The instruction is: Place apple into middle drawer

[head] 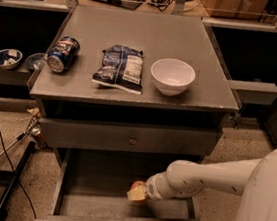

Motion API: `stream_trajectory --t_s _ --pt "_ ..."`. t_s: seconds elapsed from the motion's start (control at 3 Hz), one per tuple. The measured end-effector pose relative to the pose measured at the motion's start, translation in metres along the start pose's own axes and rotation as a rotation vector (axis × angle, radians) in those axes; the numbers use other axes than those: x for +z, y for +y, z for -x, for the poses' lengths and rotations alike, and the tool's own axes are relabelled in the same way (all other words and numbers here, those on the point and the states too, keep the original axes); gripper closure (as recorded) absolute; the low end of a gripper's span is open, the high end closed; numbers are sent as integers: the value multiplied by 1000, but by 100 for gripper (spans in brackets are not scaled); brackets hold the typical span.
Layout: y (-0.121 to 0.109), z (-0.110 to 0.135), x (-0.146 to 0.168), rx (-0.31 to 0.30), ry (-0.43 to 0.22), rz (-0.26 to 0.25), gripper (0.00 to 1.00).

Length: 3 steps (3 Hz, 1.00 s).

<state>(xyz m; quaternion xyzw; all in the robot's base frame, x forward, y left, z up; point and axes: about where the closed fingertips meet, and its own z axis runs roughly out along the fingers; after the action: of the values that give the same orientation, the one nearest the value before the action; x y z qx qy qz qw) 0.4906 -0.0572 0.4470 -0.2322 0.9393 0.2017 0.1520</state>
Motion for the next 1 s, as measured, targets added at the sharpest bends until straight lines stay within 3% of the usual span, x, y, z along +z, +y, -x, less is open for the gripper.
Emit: stream_trajectory --t_s 0.33,0.67,1.0 --pt "-25 -8 21 58 11 -5 100" --pt "-26 -9 22 59 12 -4 100" --pt "4 2 27 29 -44 68 100"
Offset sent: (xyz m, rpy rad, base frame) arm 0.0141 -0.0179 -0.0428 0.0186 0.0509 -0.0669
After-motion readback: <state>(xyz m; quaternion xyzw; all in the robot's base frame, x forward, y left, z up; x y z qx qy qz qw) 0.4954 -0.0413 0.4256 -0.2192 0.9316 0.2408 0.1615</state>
